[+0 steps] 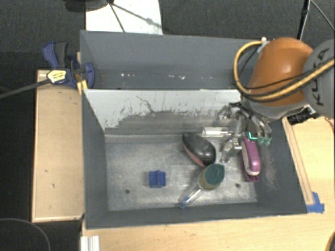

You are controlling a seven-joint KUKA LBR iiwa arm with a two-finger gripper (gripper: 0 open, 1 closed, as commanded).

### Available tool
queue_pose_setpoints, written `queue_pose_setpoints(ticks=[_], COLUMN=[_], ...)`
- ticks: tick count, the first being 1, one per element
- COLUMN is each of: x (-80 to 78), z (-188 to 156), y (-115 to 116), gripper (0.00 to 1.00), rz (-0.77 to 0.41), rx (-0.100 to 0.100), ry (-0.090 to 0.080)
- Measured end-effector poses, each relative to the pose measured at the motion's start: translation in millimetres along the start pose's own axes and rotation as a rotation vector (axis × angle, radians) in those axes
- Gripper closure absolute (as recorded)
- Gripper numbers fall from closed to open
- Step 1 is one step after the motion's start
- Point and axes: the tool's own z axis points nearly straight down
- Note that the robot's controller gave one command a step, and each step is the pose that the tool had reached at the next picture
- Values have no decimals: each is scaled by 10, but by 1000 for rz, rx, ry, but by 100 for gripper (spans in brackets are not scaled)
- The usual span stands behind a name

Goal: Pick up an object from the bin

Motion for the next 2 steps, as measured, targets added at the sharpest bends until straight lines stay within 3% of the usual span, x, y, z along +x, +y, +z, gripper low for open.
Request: queue_pose_setpoints(ticks=[1, 2], x=[-43, -135], z=[1038, 1067], y=[-58, 276], gripper=[0, 0], rz=[-58, -241], rx=[1, 3], ry=[-14, -35])
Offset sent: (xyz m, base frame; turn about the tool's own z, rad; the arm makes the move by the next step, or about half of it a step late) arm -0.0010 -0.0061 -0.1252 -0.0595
